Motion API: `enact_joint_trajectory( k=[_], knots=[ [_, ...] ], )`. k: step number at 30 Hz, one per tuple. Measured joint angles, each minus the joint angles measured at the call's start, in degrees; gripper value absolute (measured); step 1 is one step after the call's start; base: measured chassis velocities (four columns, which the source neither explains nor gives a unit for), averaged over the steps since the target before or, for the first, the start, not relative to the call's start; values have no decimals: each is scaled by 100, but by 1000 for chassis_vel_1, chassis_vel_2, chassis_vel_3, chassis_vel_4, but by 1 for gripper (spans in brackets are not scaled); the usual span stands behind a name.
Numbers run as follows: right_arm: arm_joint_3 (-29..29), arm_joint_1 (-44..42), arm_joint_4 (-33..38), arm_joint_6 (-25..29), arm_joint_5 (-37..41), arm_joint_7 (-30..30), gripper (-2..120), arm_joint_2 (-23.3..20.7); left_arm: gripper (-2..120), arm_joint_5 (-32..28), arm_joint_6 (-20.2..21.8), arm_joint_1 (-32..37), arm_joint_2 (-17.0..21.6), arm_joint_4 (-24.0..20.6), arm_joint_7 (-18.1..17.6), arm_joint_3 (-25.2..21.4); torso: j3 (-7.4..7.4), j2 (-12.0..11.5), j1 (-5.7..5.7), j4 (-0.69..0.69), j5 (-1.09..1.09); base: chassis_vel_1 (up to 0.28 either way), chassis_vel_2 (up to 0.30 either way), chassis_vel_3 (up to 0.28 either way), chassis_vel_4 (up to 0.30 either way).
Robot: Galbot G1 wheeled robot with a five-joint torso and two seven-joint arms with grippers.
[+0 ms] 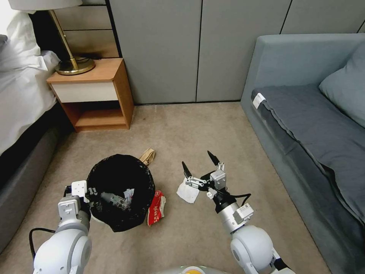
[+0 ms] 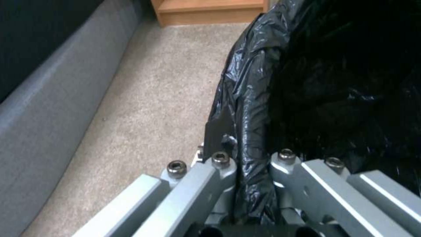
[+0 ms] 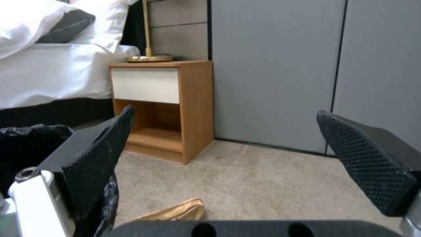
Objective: Pick up the trash bin, then pick up the garbage from the floor and place it into the trash bin.
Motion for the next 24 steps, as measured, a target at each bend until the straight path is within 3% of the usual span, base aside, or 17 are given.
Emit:
enact_joint_trajectory(
  k=[9, 11, 12, 14, 15, 18, 24],
  knots=[
    [-153, 430, -478, -327, 142, 377, 100, -115, 1, -3, -2, 7, 4, -4, -2, -20, 0, 0, 0, -1, 0, 0, 0, 0, 0],
    [-293, 722, -719, -824, 352, 634, 100, -204, 1, -3, -2, 13, 5, -4, -2, -24, 0, 0, 1, 0, 0, 0, 0, 0, 0],
    [-293, 722, -719, -824, 352, 634, 100, -204, 1, -3, -2, 13, 5, -4, -2, -24, 0, 0, 1, 0, 0, 0, 0, 0, 0],
    [-419, 1059, -971, -1558, 749, 788, 100, -265, 1, -2, -3, 19, -6, -5, -3, -25, 0, 0, 0, 0, 0, 0, 0, 0, 0],
    [-419, 1059, -971, -1558, 749, 788, 100, -265, 1, -2, -3, 19, -6, -5, -3, -25, 0, 0, 0, 0, 0, 0, 0, 0, 0],
    [-594, 1555, -1622, -2128, 988, 917, 100, -225, 1, 15, -6, 14, -39, 8, -3, -12, 0, 0, 0, 1, 0, 0, 0, 0, 0],
    [-754, 2001, -2711, -2298, 1032, 858, 100, -101, 1, 22, -7, 5, -41, 70, -7, -11, 1, 0, 1, 0, 0, 0, 0, 0, 0]
  ],
)
